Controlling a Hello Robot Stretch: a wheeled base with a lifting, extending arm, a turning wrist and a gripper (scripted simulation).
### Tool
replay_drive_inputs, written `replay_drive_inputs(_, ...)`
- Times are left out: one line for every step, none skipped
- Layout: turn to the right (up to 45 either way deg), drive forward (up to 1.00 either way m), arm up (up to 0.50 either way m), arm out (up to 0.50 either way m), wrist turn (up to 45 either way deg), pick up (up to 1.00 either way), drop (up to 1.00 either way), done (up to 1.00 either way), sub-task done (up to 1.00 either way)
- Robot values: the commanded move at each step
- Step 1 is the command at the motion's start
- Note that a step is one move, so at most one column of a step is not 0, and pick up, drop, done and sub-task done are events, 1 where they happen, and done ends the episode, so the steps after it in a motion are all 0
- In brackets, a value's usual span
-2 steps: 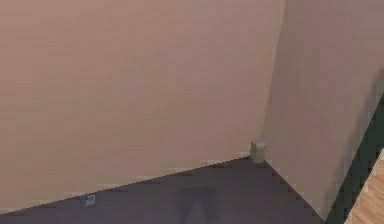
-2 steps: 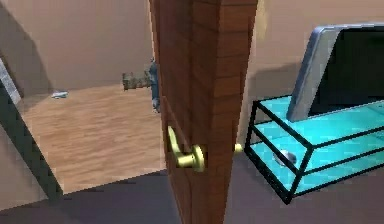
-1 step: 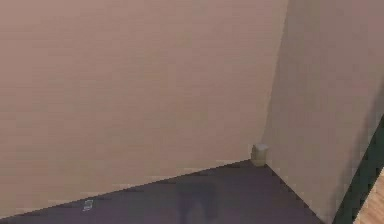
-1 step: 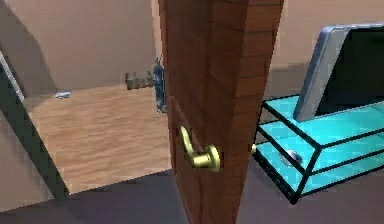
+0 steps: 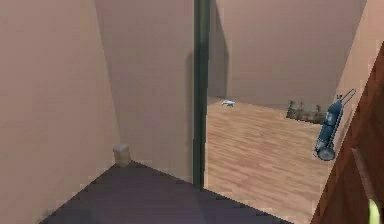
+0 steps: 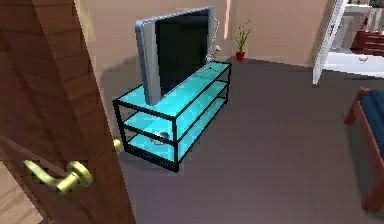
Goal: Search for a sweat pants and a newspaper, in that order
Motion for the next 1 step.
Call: replay_drive_inputs(6.0, 0.0, 0.0, 0.0, 0.0, 0.0, 0.0, 0.0, 0.0)
